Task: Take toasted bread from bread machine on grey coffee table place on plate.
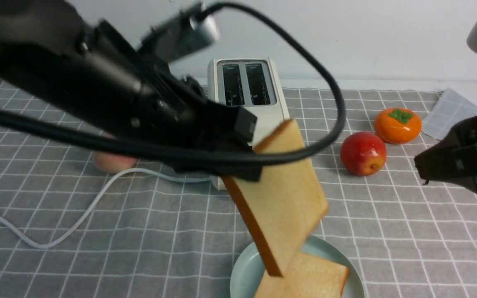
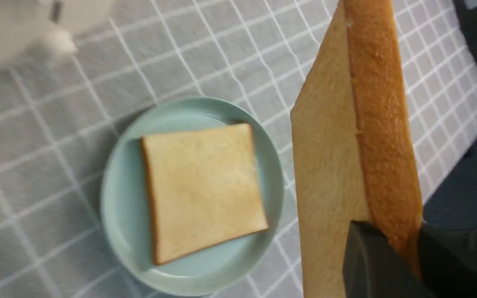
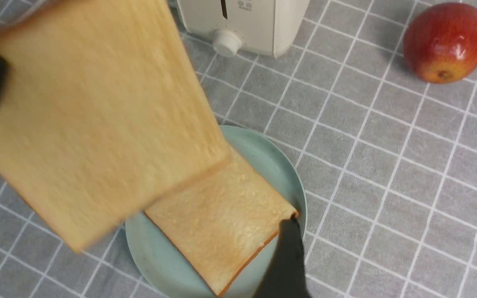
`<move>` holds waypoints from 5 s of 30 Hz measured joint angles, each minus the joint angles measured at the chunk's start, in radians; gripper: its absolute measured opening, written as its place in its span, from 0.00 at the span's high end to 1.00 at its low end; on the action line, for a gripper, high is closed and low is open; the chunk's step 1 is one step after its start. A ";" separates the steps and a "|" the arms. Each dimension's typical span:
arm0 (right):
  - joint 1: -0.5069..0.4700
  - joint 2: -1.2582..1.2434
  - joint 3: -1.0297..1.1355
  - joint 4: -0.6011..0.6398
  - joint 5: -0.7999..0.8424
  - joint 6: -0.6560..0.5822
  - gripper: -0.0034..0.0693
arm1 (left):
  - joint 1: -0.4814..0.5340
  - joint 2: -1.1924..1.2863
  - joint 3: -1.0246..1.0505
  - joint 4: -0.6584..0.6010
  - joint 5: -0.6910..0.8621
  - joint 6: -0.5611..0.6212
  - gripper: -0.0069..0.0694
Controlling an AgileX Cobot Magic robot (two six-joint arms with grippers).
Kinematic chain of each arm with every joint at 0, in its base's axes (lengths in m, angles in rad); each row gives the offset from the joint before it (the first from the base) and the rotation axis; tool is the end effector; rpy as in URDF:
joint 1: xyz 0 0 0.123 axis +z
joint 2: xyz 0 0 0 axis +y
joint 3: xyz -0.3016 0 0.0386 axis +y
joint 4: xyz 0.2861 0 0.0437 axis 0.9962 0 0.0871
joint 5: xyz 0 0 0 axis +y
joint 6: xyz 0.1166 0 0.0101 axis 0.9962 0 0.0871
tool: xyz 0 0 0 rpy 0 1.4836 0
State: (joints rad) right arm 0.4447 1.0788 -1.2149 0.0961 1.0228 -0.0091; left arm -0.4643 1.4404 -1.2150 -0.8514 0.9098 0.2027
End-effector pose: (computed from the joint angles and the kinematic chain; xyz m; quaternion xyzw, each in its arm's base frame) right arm 0.2220 0.1164 0.4056 -0.2006 0.9035 0.1275 0.3566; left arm 0.2822 -0.2191 0.3355 0.1362 0.8839 -0.4079 0.1837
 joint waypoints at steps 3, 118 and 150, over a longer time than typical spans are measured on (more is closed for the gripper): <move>0.000 0.000 0.000 0.000 -0.010 0.000 0.17 | 0.000 0.069 0.127 -0.264 -0.086 0.112 0.82; 0.000 -0.806 1.159 -0.249 -1.054 0.210 0.92 | 0.191 -1.452 1.205 0.939 -0.396 -0.458 0.91; 0.000 -0.806 1.159 -0.249 -1.054 0.210 0.86 | 0.382 -1.452 1.242 0.803 -0.486 -0.373 0.87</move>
State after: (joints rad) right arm 0.4447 0.2723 -0.0560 -0.1531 -0.0315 0.2007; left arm -0.0822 -0.0120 0.0268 -0.0481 0.4241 -0.1698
